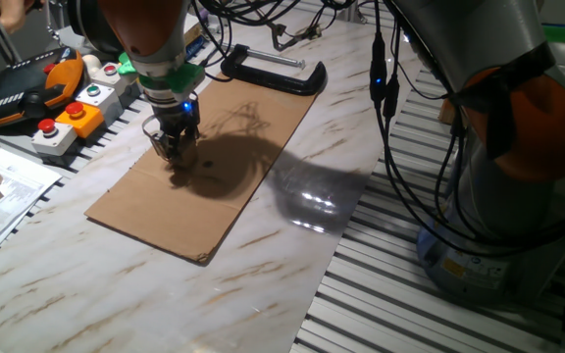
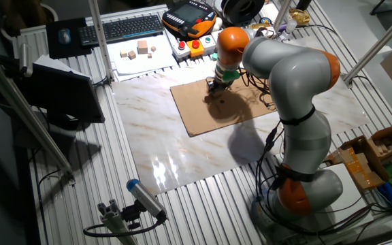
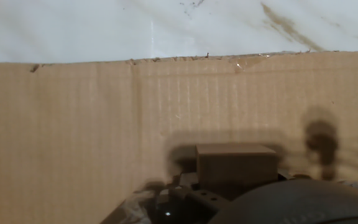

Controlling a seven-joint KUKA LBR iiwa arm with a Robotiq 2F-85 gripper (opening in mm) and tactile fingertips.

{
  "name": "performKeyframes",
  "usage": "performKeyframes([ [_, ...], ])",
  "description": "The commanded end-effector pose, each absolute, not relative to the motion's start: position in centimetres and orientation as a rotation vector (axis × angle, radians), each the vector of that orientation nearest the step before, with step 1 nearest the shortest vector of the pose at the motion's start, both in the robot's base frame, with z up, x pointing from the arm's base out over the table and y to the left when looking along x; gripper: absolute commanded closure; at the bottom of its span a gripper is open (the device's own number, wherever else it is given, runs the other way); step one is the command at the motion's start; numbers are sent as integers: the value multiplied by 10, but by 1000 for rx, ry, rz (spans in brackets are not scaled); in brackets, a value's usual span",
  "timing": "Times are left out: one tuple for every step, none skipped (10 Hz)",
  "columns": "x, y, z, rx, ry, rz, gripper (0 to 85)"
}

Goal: Hold a small block with the gripper and sweep it from left to right on the table

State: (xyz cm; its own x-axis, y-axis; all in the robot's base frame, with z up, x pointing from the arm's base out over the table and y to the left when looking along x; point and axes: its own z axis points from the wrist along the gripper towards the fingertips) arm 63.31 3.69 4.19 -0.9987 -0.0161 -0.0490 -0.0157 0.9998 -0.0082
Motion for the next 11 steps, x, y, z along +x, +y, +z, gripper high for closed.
performKeyframes([
  [633,37,41,-25,3094,-10,843],
  [633,38,42,-25,3094,-5,843],
  [634,38,42,-25,3092,-3,843],
  [634,39,42,-25,3090,-3,843],
  [635,40,42,-25,3089,-3,843],
  [635,42,41,-25,3089,-3,843],
  [635,43,41,-24,3090,4,843],
  [636,44,41,-24,3090,4,843],
  [636,44,41,-24,3092,7,843],
  [636,45,40,-24,3092,9,843],
  [636,46,41,-24,3092,11,843],
])
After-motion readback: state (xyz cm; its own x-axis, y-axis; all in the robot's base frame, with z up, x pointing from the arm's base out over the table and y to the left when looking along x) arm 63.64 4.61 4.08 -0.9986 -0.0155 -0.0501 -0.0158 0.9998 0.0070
